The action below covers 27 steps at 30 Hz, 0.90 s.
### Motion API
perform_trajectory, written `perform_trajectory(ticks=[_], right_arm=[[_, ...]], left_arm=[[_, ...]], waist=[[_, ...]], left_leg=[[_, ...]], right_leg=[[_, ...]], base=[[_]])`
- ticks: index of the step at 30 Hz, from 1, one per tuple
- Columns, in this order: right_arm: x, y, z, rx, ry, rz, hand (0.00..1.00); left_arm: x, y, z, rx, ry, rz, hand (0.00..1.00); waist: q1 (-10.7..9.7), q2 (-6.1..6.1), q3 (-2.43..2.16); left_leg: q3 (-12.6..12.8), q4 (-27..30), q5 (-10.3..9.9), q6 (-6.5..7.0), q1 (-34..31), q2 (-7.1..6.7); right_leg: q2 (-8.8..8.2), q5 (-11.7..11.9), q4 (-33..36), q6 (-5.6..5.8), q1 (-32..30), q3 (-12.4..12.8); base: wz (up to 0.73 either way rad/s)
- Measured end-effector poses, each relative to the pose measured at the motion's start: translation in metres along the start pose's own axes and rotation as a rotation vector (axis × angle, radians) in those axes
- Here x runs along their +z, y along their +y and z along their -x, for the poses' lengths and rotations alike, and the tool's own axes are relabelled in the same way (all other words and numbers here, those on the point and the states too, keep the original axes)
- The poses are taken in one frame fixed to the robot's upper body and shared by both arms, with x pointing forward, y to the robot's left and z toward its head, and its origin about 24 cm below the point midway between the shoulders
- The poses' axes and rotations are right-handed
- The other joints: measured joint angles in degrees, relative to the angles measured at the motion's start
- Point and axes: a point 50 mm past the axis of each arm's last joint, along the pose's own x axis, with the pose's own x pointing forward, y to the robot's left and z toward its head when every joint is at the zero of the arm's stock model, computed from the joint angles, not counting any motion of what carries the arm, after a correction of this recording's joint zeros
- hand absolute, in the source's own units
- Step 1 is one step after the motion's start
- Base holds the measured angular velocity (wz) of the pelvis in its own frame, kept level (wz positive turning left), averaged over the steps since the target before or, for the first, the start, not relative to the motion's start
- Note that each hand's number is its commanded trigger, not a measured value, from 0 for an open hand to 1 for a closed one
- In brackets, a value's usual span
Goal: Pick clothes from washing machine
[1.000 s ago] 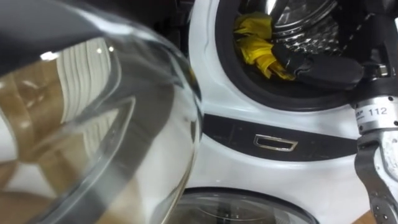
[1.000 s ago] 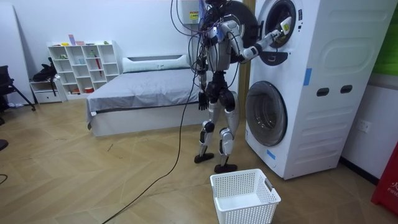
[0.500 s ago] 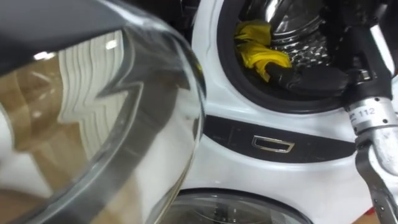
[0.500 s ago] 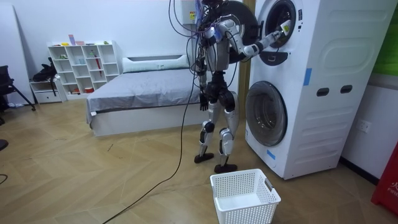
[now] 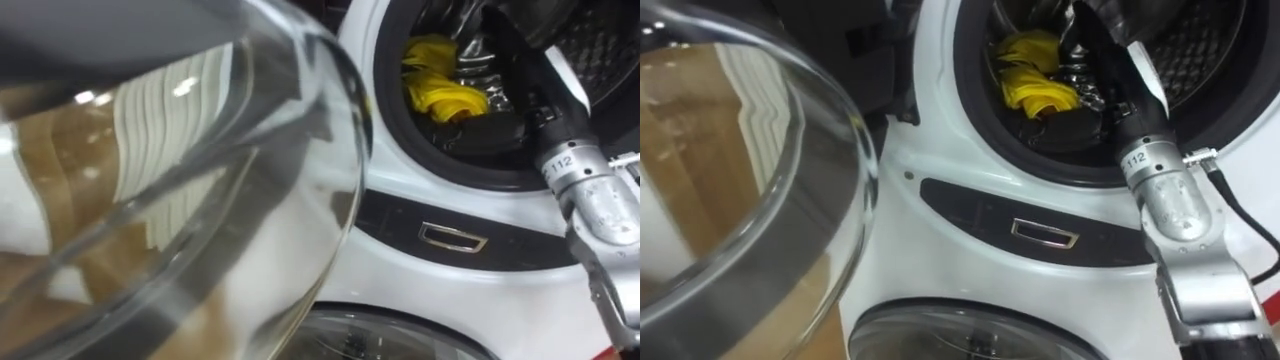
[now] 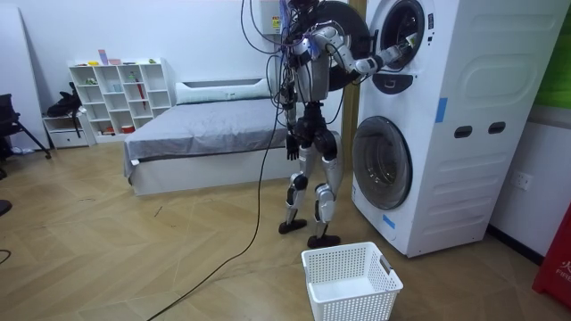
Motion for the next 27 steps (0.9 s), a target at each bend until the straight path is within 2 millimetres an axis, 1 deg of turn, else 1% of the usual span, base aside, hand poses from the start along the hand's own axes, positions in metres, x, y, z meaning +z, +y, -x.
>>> perform_trajectory(ticks=[4,7,10,13,15,16,17,18,19,24,25,26,27], right_arm=[[-0.003,-0.002,-0.003,0.020,0.032,0.005,0.00],[-0.003,-0.005,-0.003,0.027,0.035,0.025,0.00],[-0.006,-0.008,-0.008,0.031,0.063,0.034,0.00],[-0.010,-0.012,-0.011,0.039,0.092,0.027,0.00],[-0.017,-0.016,-0.013,0.046,0.149,0.000,0.00],[-0.018,-0.016,-0.014,0.049,0.158,-0.002,0.00],[-0.020,-0.017,-0.016,0.055,0.174,-0.005,0.00],[-0.023,-0.017,-0.017,0.065,0.188,-0.009,0.00],[-0.024,-0.018,-0.018,0.070,0.194,-0.012,0.00],[-0.035,-0.022,-0.028,0.119,0.275,-0.056,0.00],[-0.036,-0.023,-0.028,0.124,0.283,-0.060,0.77],[-0.038,-0.024,-0.028,0.131,0.300,-0.071,1.00],[-0.039,-0.025,-0.028,0.137,0.310,-0.080,1.00]], left_arm=[[-0.002,0.001,0.000,0.004,0.016,0.006,0.00],[-0.001,0.001,0.000,0.004,0.023,0.002,0.00],[-0.001,0.002,0.001,0.007,0.020,0.001,0.00],[-0.002,0.005,0.001,0.013,0.029,0.016,0.00],[-0.005,0.007,0.002,0.020,0.041,0.032,0.00],[-0.006,0.008,0.002,0.022,0.046,0.036,0.00],[-0.008,0.009,0.002,0.024,0.056,0.046,0.00],[-0.008,0.009,0.002,0.024,0.059,0.048,0.00],[-0.009,0.009,0.002,0.023,0.059,0.048,0.00],[-0.009,0.010,0.002,0.029,0.068,0.071,0.00],[-0.008,0.010,0.002,0.030,0.066,0.072,0.00],[-0.007,0.010,0.002,0.030,0.063,0.073,0.00],[-0.006,0.010,0.002,0.029,0.062,0.073,0.00]], waist=[[0.26,-0.03,-0.01],[0.76,-0.10,-0.06],[1.15,-0.26,-0.09],[0.78,-0.89,-0.10],[0.87,-1.47,-0.48],[0.88,-1.59,-0.56],[0.44,-1.74,-0.61],[-0.28,-1.81,-0.62],[-0.56,-1.81,-0.62],[-0.59,-1.71,-0.54],[-0.59,-1.69,-0.53],[-0.57,-1.69,-0.53],[-0.49,-1.66,-0.51]], left_leg=[[-0.21,0.01,0.11,-0.19,-0.04,0.04],[-0.30,0.02,0.16,-0.27,-0.03,0.07],[-0.44,0.08,0.23,-0.37,0.05,0.06],[-1.36,0.17,0.37,-0.47,-0.15,-0.08],[-1.83,0.18,0.41,-0.49,-0.19,-0.13],[-1.91,0.18,0.42,-0.50,-0.19,-0.13],[-2.22,0.30,0.42,-0.51,-0.13,-0.12],[-2.76,0.47,0.41,-0.50,-0.08,-0.16],[-2.85,0.57,0.41,-0.50,-0.08,-0.17],[-3.13,1.09,0.37,-0.50,-0.08,-0.14],[-3.19,1.14,0.36,-0.51,-0.08,-0.12],[-3.36,1.20,0.36,-0.52,-0.06,-0.12],[-3.47,1.23,0.36,-0.52,-0.04,-0.12]], right_leg=[[-0.02,-0.09,0.04,-0.13,0.02,-0.36],[-0.01,-0.16,0.05,-0.23,0.04,-0.46],[0.00,-0.16,0.14,-0.24,0.11,-0.52],[-0.28,-0.23,0.18,-0.29,0.33,-1.17],[-0.41,-0.34,0.18,-0.30,0.52,-1.68],[-0.41,-0.35,0.17,-0.32,0.58,-1.76],[-0.43,-0.36,0.10,-0.34,0.81,-2.04],[-0.47,-0.39,0.09,-0.30,1.18,-2.46],[-0.46,-0.46,0.09,-0.23,1.38,-2.68],[-0.69,-0.56,-0.01,-0.24,1.85,-2.72],[-0.69,-0.56,-0.05,-0.24,1.93,-2.74],[-0.68,-0.58,-0.07,-0.27,2.06,-2.79],[-0.67,-0.60,-0.07,-0.28,2.12,-2.82]], base=[[0.02],[0.00],[0.02],[0.13],[0.12],[0.10],[0.17],[0.22],[0.20],[0.05],[0.06],[0.07],[0.06]])
